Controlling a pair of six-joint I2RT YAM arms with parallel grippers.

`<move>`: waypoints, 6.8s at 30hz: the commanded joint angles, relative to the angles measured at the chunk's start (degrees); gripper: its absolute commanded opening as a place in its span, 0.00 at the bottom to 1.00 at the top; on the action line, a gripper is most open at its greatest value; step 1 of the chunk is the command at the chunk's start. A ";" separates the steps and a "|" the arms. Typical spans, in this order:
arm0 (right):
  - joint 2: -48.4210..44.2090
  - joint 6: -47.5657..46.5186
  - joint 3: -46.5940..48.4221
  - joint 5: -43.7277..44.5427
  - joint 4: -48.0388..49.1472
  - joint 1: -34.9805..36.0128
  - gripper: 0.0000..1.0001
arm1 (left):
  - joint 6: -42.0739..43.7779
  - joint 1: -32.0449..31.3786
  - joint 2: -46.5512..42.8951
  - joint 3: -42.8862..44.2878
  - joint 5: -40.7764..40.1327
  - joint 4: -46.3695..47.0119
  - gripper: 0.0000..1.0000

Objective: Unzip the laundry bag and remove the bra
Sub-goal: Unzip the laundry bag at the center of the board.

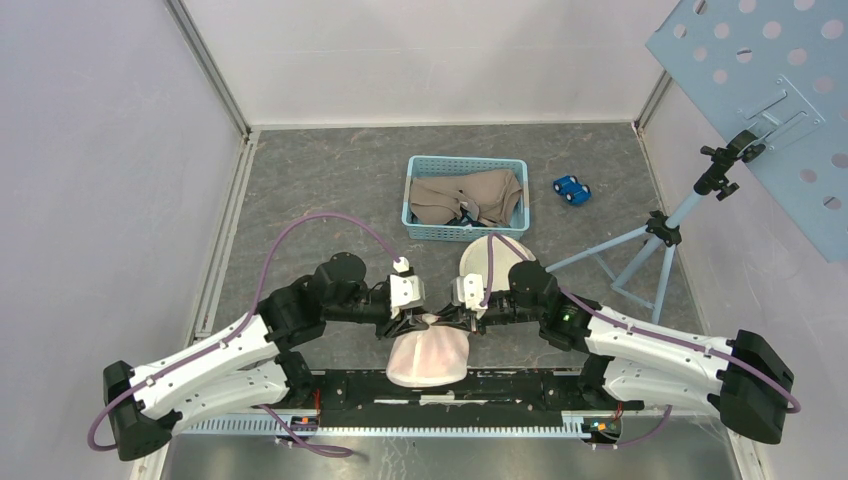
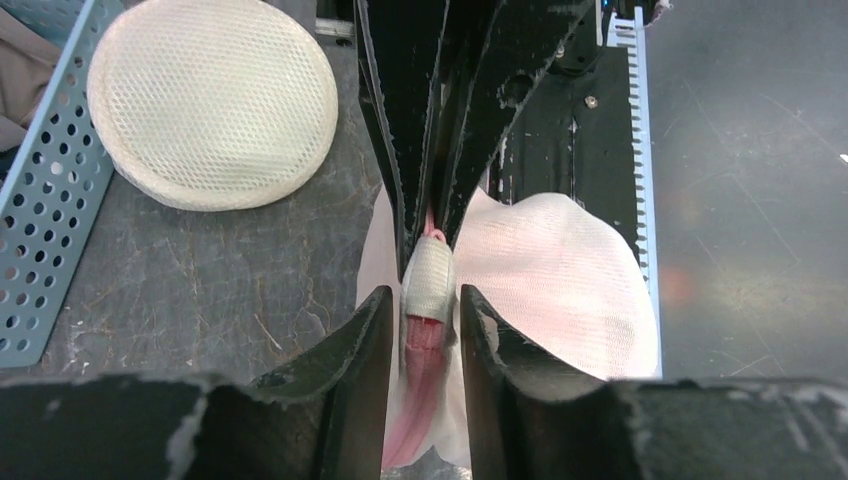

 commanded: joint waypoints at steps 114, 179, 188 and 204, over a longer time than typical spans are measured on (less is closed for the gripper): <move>2.55 15.51 -0.16 -5.89 10.24 -2.50 0.00 | 6.74 -6.58 0.29 4.35 -7.76 1.05 0.32; -12.79 32.57 -1.72 3.75 4.31 -10.50 0.68 | 4.52 -6.56 -0.22 2.43 -15.57 1.72 0.02; -8.37 60.09 -6.95 2.55 17.72 -12.61 0.51 | 4.14 -6.52 0.63 2.88 -16.77 2.49 0.02; -3.17 70.24 -10.39 1.16 26.77 -12.58 0.34 | 3.20 -6.52 0.18 2.42 -17.23 3.69 0.02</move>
